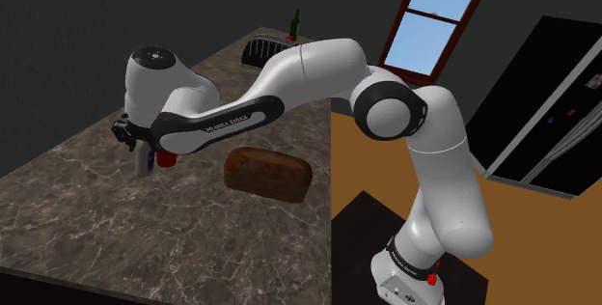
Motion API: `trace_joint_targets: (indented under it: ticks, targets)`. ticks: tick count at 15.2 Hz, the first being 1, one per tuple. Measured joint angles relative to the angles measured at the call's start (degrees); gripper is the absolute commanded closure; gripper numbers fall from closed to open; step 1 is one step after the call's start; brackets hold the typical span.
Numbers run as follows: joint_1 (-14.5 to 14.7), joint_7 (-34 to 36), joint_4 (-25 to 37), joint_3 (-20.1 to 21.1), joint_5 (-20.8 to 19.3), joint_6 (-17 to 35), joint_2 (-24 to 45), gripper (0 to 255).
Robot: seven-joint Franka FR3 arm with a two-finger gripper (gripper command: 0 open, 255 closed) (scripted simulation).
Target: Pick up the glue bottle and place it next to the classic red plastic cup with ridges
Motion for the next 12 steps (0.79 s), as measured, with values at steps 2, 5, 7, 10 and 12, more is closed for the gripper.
trace_joint_targets:
  ticks: [2,5,7,10,12]
  targets:
    - [0.1,0.4,-0.3,-0.1,-0.2,0.6,0.4,255]
    - [0.1,0.5,-0.5,-0.2,-0.3,1.0,0.5,255]
    - [0.1,0.5,-0.6,-0.2,-0.3,1.0,0.5,255]
    - [0.1,0.5,-0.6,-0.2,-0.3,1.1,0.5,0]
    - [0.1,0.5,-0.6,-0.2,-0.3,1.1,0.5,0]
